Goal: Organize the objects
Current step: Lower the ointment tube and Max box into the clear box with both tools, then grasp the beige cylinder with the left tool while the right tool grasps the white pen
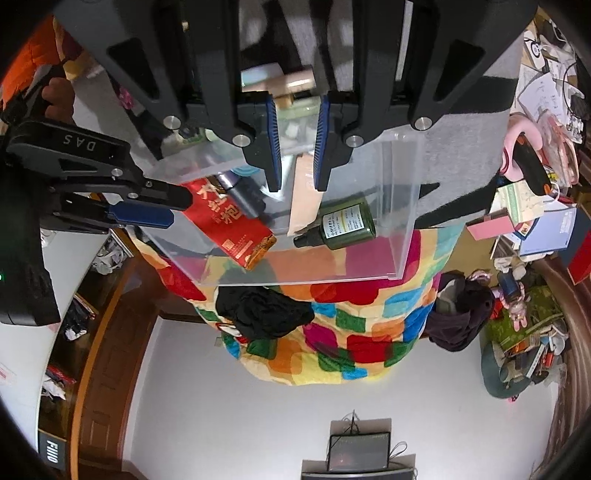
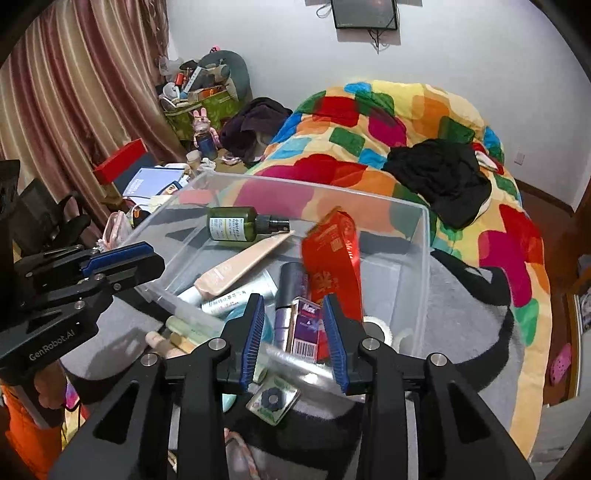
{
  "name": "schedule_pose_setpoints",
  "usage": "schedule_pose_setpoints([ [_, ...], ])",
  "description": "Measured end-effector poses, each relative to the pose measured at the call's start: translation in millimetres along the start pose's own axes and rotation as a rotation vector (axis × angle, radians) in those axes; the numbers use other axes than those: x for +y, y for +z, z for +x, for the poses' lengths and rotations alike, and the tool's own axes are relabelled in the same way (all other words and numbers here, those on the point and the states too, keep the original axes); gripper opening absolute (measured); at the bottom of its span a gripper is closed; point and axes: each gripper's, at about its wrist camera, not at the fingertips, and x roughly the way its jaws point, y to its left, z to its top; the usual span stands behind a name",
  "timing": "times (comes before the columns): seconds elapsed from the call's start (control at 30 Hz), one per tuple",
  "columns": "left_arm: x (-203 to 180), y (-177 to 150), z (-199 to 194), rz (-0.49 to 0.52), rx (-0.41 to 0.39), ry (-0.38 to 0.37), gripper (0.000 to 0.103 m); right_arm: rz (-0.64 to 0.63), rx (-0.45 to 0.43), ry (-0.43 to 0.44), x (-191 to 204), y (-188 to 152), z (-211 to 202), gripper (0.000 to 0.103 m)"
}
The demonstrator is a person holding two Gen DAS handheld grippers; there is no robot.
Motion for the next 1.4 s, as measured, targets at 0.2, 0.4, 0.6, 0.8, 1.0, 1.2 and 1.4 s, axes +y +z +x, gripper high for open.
schedule_pose_setpoints([
  [0.2,-9.5,-13.5,-15.2,0.037,-0.005,-0.025,0.031,-0.029,-0.042,0.005,6.0,-13.4,-28.1,0.033],
  [0.4,-25.2,-33.4,-7.5,0.123,0.038,-0.050,0.051,-0.052,-0.053,0.018,8.9,-34.5,-49.9,0.036],
  [0.6,-31.8,-42.7,26.0,0.187,0.132,-0.049,0.055,-0.101,0.008,0.057,16.4,-73.7,-56.7,0.039],
  [0.8,-24.3,-53.3,40.8,0.157,0.185,-0.075,0.055,-0.148,0.068,0.108,27.4,-113.9,-60.3,0.039],
  [1.0,-24.4,-64.9,32.2,0.155,0.191,-0.093,0.029,-0.175,0.101,0.134,35.7,-132.5,-57.0,0.035],
  [1.2,-22.8,-83.3,20.1,0.124,0.192,-0.067,0.015,-0.137,0.102,0.121,30.4,-135.4,-52.4,0.013],
  [1.4,-13.5,-102.4,-5.7,0.078,0.175,-0.066,0.014,-0.104,0.090,0.110,30.8,-132.2,-48.0,0.010],
])
